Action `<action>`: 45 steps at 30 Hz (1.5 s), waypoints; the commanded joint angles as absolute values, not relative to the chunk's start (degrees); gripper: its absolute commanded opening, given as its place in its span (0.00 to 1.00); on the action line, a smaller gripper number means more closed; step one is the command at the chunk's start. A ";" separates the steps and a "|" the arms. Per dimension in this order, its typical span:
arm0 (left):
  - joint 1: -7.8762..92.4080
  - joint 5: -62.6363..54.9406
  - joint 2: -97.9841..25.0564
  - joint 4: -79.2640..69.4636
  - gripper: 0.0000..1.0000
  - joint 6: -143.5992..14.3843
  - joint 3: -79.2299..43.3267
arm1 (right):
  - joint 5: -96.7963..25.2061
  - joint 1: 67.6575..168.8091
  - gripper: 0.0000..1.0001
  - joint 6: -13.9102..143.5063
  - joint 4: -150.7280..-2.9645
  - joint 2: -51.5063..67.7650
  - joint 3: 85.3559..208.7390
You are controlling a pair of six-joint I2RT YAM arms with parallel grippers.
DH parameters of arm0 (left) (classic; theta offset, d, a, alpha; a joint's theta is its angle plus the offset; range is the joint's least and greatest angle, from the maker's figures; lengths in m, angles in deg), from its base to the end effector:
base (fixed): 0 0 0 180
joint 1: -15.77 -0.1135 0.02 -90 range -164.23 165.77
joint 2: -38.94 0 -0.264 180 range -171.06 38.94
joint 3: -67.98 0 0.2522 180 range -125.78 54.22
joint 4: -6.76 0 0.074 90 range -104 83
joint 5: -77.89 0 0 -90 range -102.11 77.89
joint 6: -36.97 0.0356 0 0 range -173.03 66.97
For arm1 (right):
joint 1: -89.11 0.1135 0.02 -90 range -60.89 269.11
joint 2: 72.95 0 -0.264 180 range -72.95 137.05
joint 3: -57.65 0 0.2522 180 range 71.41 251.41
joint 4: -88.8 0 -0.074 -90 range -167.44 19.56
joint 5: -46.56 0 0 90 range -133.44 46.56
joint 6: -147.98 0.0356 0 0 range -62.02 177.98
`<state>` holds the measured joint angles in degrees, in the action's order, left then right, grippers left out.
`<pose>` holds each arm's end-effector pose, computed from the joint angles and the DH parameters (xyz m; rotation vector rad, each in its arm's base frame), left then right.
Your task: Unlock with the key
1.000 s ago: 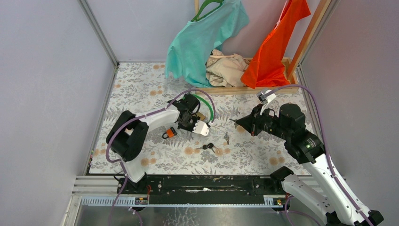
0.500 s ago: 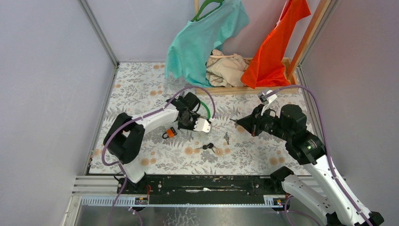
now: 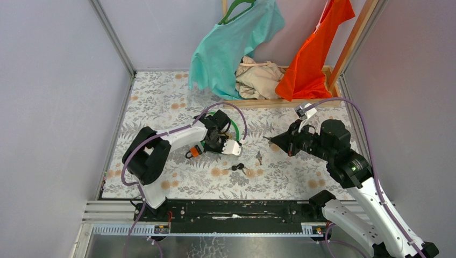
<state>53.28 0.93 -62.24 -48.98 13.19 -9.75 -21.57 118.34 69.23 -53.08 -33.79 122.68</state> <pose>0.2513 -0.2030 0.1654 2.2944 1.7616 -0.2524 0.1217 0.0833 0.3675 -0.5666 1.7601 0.8408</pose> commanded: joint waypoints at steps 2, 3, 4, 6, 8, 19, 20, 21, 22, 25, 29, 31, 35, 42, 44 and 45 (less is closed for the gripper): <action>53.55 1.79 -63.16 -48.88 0.07 12.45 -11.73 | -22.16 118.13 0.00 69.23 -54.73 -34.09 124.95; 53.56 2.07 -63.12 -49.36 0.05 12.33 -11.90 | -22.17 118.11 0.00 69.31 -54.88 -34.12 124.79; 53.56 2.32 -63.11 -49.77 0.04 12.26 -12.03 | -22.17 118.17 0.00 69.37 -55.00 -34.18 124.70; 53.65 2.47 -62.94 -50.16 0.00 11.93 -11.98 | -22.17 118.13 0.00 69.45 -55.03 -34.28 124.59; 53.73 1.91 -62.61 -50.23 0.00 10.93 -12.68 | -22.28 118.11 0.00 69.49 -55.03 -34.27 124.68; 53.74 -0.17 -59.59 -58.73 0.00 5.85 -22.41 | -23.02 118.16 0.00 69.14 -54.77 -34.14 125.74; 53.68 -0.33 -59.18 -59.38 0.00 5.73 -22.58 | -23.11 118.12 0.00 69.09 -54.70 -34.25 125.73; 53.65 -0.65 -58.86 -59.54 0.00 5.61 -22.33 | -23.12 118.11 0.00 69.18 -54.76 -34.33 125.66; 53.65 -1.20 -58.63 -59.56 0.00 5.59 -22.14 | -23.11 118.12 0.00 69.22 -54.83 -34.34 125.67; 53.67 -2.63 -59.16 -61.75 0.00 3.71 -23.71 | -22.92 118.12 0.00 69.44 -55.06 -34.52 125.61; 53.74 -3.37 -61.57 -68.34 0.00 0.74 -29.53 | -22.72 118.13 0.00 69.65 -55.70 -34.98 125.45; 53.78 -3.02 -61.48 -69.44 0.00 -0.06 -30.67 | -22.63 118.14 0.00 69.75 -55.73 -35.11 125.41; 53.74 -1.79 -61.82 -71.92 0.00 -2.05 -32.71 | -22.56 118.16 0.00 69.65 -55.58 -35.80 125.12; 53.42 -1.89 -65.04 -72.22 0.00 -3.72 -33.52 | -22.69 118.14 0.00 69.53 -55.53 -36.89 124.54; 53.31 -2.73 -66.69 -72.41 0.00 -4.08 -35.36 | -22.76 118.11 0.00 69.55 -55.56 -37.15 124.55; 53.30 -2.77 -67.10 -72.55 0.00 -3.95 -36.37 | -22.78 118.12 0.00 69.50 -55.60 -37.30 124.46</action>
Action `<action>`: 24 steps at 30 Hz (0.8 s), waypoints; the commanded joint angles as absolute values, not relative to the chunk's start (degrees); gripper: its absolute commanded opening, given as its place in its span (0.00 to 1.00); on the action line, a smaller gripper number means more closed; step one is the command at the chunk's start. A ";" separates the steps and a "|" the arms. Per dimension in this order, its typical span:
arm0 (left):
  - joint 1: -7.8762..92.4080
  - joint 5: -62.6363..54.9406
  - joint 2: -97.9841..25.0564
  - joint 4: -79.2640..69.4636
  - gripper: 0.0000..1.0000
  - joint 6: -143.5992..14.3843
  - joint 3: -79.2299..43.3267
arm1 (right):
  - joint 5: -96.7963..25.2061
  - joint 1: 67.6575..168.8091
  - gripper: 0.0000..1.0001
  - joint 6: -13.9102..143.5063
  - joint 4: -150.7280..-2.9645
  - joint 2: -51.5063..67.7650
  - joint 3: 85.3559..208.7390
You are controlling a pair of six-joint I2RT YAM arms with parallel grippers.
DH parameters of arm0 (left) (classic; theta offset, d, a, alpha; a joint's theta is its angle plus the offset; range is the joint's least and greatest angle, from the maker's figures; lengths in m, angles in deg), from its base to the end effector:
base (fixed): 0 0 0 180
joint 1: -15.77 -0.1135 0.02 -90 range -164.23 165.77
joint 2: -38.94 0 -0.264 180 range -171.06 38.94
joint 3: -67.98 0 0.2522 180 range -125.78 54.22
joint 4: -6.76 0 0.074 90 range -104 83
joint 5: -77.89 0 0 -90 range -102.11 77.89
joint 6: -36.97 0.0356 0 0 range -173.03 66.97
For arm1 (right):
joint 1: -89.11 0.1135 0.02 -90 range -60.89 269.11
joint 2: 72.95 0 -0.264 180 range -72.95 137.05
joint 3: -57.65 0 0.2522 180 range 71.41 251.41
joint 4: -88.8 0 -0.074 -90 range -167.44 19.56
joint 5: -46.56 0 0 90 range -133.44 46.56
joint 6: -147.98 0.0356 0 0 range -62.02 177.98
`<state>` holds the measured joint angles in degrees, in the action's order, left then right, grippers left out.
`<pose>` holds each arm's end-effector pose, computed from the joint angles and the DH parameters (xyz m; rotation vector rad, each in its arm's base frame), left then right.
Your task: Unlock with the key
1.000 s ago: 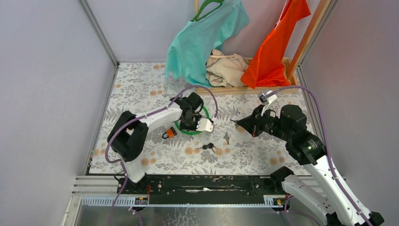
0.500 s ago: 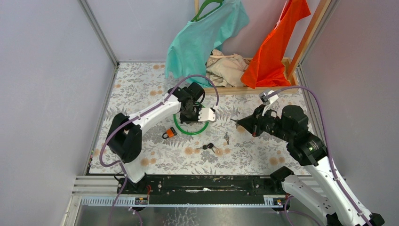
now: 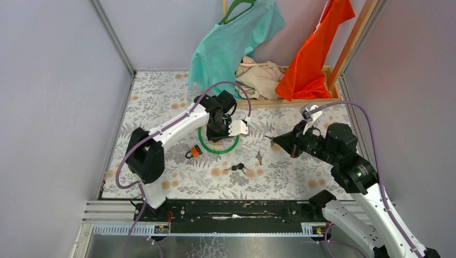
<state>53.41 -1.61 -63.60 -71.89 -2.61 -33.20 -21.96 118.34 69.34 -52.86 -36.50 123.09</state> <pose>0.2719 -0.2179 0.2579 2.0595 2.0965 -0.2398 0.1105 0.0768 0.3752 -0.5581 1.7093 0.8385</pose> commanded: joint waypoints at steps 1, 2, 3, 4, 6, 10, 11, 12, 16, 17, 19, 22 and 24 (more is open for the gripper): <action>53.27 -3.01 -67.64 -72.55 0.00 -3.98 -37.26 | -22.77 118.18 0.00 69.49 -55.64 -37.46 124.42; 53.28 -3.35 -68.14 -72.57 0.00 -3.97 -38.19 | -22.78 118.12 0.00 69.41 -55.64 -37.59 124.34; 53.22 -3.57 -68.66 -72.68 0.00 -4.05 -39.06 | -22.83 118.11 0.00 69.30 -55.69 -37.60 124.27; 53.21 -3.77 -69.13 -72.94 0.00 -4.07 -39.94 | -22.86 118.11 0.00 69.15 -55.65 -37.65 124.20; 53.20 -4.33 -70.07 -73.19 0.00 -3.94 -41.10 | -23.05 118.18 0.00 68.89 -55.56 -37.69 124.15; 53.21 -5.68 -71.21 -73.08 0.00 -3.54 -41.45 | -23.39 118.14 0.00 68.32 -55.47 -37.61 124.52; 53.21 -5.94 -71.43 -72.78 0.00 -3.59 -41.29 | -23.40 118.15 0.00 68.14 -55.39 -37.54 124.66; 53.21 -6.27 -71.69 -72.49 0.00 -3.74 -41.22 | -23.44 118.16 0.00 68.02 -55.32 -37.41 124.84; 53.24 -7.51 -72.24 -70.87 0.02 -3.70 -40.68 | -23.74 118.11 0.00 67.77 -55.18 -37.23 125.14; 53.22 -7.58 -72.31 -70.70 0.05 -3.64 -40.70 | -23.75 118.13 0.00 67.75 -55.20 -37.14 125.14; 53.21 -7.64 -72.27 -70.20 0.10 -3.64 -40.63 | -23.66 118.11 0.00 67.81 -55.27 -37.08 125.09; 53.21 -7.85 -72.41 -69.90 0.16 -3.58 -40.66 | -23.62 118.16 0.00 67.81 -55.50 -37.05 124.96; 53.21 -8.19 -72.51 -69.40 0.19 -3.71 -40.54 | -23.52 118.11 0.00 67.83 -55.48 -36.90 125.02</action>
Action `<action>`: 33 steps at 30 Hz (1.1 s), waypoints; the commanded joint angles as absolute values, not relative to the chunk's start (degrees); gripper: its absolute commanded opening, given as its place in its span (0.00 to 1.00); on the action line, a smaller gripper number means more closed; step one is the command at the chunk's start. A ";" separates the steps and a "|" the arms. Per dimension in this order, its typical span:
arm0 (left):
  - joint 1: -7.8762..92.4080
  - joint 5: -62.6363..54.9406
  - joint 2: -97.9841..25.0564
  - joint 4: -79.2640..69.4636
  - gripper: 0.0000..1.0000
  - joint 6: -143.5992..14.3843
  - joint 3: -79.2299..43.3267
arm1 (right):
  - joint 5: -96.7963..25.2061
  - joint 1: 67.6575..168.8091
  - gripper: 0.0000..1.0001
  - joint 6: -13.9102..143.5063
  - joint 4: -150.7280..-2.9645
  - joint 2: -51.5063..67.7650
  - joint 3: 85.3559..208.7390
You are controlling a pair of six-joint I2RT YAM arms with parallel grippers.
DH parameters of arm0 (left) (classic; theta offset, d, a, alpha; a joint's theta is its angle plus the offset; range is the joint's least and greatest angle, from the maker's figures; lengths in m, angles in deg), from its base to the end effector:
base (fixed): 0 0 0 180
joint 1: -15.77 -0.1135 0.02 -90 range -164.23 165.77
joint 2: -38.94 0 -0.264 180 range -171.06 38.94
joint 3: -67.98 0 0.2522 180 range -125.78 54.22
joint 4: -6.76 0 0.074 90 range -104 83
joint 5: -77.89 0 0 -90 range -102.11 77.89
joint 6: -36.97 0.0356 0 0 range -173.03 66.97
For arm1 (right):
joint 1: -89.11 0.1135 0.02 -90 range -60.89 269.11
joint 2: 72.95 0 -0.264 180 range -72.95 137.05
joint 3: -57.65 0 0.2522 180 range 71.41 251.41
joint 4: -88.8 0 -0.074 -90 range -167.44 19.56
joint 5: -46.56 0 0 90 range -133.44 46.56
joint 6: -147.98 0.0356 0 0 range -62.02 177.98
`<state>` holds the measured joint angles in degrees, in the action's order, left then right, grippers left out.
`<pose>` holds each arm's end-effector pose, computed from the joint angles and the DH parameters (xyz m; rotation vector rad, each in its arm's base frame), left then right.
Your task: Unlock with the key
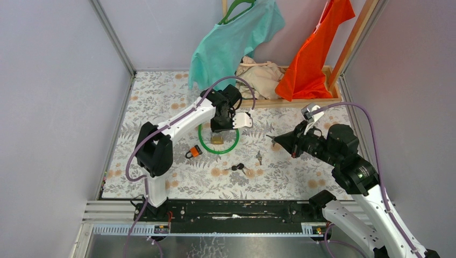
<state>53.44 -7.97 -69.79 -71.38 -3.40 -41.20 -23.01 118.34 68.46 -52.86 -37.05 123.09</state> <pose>0.2995 -0.2344 0.2585 2.0235 2.1047 -0.0722 0.1088 0.0751 0.3762 -0.5561 1.6958 0.8124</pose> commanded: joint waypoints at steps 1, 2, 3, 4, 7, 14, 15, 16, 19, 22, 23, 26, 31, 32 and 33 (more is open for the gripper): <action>53.29 -8.00 -72.44 -69.35 0.22 -3.69 -40.63 | -23.49 118.17 0.00 67.81 -55.39 -36.83 125.15; 53.29 -7.66 -72.35 -69.37 0.24 -3.65 -40.68 | -23.49 118.12 0.00 67.84 -55.31 -36.83 125.25; 53.30 -7.43 -72.29 -69.25 0.26 -3.70 -40.83 | -23.48 118.16 0.00 67.82 -55.23 -36.77 125.36; 53.31 -7.33 -72.32 -69.28 0.28 -3.73 -40.91 | -23.48 118.14 0.00 67.76 -55.16 -36.74 125.45; 53.38 -7.13 -72.01 -69.25 0.41 -3.33 -40.86 | -23.57 118.12 0.00 67.44 -54.50 -36.64 126.17; 54.20 -8.49 -72.06 -69.84 0.99 -3.26 -42.01 | -24.38 118.12 0.00 66.48 -53.03 -36.40 128.31; 54.32 -8.57 -72.06 -69.86 1.00 -3.66 -42.44 | -24.51 118.12 0.00 66.43 -52.82 -36.34 128.59; 54.42 -8.18 -72.13 -69.85 1.00 -4.16 -42.99 | -24.54 118.17 0.00 66.36 -52.68 -36.45 128.76; 55.37 -8.42 -73.08 -69.72 1.00 -6.37 -45.15 | -24.05 118.11 0.00 66.36 -52.65 -36.59 128.81; 56.57 -9.26 -73.36 -69.57 1.00 -7.58 -46.36 | -24.01 118.15 0.00 66.58 -52.66 -36.82 128.63; 56.81 -9.76 -72.99 -69.44 1.00 -7.77 -46.41 | -24.01 118.11 0.00 66.49 -52.58 -37.01 128.72; 56.81 -10.96 -70.46 -67.65 1.00 -9.33 -45.97 | -24.39 118.11 0.00 66.29 -52.44 -37.49 129.00; 56.79 -15.76 -65.16 -63.01 1.00 -13.47 -43.73 | -24.26 118.12 0.00 65.96 -52.22 -37.97 129.09; 56.82 -18.72 -64.23 -61.52 1.00 -14.95 -43.47 | -24.09 118.17 0.00 65.96 -52.22 -38.15 129.05; 56.91 -21.89 -63.43 -59.87 1.00 -16.40 -43.29 | -24.05 118.13 0.00 66.04 -52.22 -38.30 128.99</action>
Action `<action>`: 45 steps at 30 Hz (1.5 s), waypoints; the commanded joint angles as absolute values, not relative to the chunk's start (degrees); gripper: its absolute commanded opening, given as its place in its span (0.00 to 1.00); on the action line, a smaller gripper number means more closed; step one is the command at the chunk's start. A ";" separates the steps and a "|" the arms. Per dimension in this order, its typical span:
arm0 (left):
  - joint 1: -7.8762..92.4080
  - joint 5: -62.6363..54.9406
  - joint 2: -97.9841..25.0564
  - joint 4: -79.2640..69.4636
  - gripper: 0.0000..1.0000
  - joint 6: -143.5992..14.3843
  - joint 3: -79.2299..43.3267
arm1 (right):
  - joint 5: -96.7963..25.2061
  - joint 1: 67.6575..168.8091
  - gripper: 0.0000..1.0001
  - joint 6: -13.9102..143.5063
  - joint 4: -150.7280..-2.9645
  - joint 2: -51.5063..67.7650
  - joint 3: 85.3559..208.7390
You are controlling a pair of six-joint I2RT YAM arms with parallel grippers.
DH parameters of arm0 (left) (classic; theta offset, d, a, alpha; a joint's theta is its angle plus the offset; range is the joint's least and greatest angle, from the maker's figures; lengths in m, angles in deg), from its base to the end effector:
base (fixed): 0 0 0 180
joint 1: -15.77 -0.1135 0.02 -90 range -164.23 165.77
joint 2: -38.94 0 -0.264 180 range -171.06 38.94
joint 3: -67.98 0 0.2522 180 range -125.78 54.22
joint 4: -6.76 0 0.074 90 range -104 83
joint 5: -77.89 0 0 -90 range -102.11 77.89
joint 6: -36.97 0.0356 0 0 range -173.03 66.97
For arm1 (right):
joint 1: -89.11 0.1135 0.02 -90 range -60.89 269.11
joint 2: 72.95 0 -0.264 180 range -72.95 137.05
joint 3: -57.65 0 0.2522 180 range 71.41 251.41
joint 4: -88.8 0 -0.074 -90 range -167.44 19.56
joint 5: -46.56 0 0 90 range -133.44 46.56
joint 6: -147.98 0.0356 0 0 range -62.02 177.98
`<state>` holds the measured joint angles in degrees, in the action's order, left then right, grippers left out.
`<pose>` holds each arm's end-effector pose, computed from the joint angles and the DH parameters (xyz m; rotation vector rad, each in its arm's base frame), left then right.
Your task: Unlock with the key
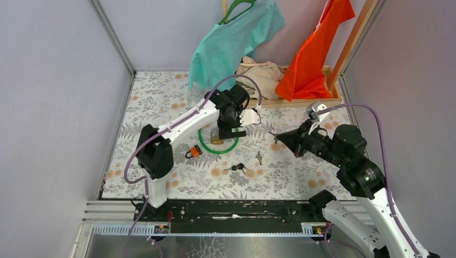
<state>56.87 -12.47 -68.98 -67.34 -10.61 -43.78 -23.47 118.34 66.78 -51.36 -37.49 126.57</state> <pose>0.2939 -0.2561 0.2784 1.8618 2.0875 0.0144 0.1007 0.0703 0.3938 -0.5705 1.6417 0.7861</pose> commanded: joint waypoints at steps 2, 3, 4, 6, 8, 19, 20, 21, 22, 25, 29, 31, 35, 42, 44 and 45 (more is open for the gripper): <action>56.71 -24.10 -62.26 -58.47 1.00 -17.15 -42.86 | -24.02 118.13 0.00 66.12 -52.17 -38.48 129.05; 56.47 -23.13 -61.71 -58.17 1.00 -17.45 -42.49 | -24.08 118.14 0.00 66.10 -52.01 -38.63 129.18; 56.44 -21.53 -61.54 -58.31 1.00 -17.63 -42.33 | -24.21 118.16 0.00 66.06 -51.92 -38.73 129.27; 56.83 -17.35 -62.28 -61.21 1.00 -16.39 -42.54 | -24.35 118.12 0.00 66.13 -51.79 -39.05 129.43; 58.24 -15.74 -65.74 -64.47 1.00 -15.44 -44.23 | -24.36 118.12 0.00 66.24 -51.57 -39.19 129.68; 62.48 -22.88 -81.00 -71.15 0.94 -10.09 -48.67 | -23.90 118.11 0.00 65.86 -50.35 -39.55 130.58; 62.51 -23.87 -81.79 -71.56 0.93 -9.32 -48.71 | -23.92 118.18 0.00 65.93 -50.43 -39.55 130.56; 62.40 -25.05 -82.38 -71.93 0.93 -8.17 -48.54 | -23.78 118.17 0.00 65.98 -50.53 -39.51 130.49; 62.26 -26.17 -82.80 -71.98 0.93 -7.11 -48.13 | -23.61 118.12 0.00 65.98 -50.62 -39.51 130.42; 61.32 -28.39 -84.77 -72.29 0.92 -4.99 -48.28 | -23.12 118.17 0.00 66.11 -50.95 -39.16 130.44; 60.85 -30.20 -87.99 -72.61 0.86 -4.47 -48.81 | -22.69 118.11 0.00 66.22 -50.87 -39.18 130.57; 60.86 -30.18 -88.80 -72.98 0.84 -4.64 -49.04 | -22.58 118.12 0.00 66.14 -50.46 -39.22 130.77; 60.90 -31.81 -89.64 -73.87 0.80 -4.78 -48.12 | -22.61 118.12 0.00 65.90 -49.50 -39.42 131.22; 60.87 -33.48 -89.90 -74.07 0.70 -5.21 -47.14 | -22.05 118.12 0.00 66.13 -49.97 -39.39 131.28; 60.94 -34.31 -90.11 -74.08 0.67 -5.29 -46.49 | -21.88 118.17 0.00 66.06 -50.06 -39.18 131.46; 61.01 -34.56 -90.06 -74.14 0.67 -5.38 -46.10 | -21.90 118.12 0.00 65.99 -49.98 -39.17 131.58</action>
<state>61.04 -31.64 -89.92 -72.48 -5.76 -47.28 -22.90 118.34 66.72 -49.02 -39.15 128.78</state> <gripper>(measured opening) 0.682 0.010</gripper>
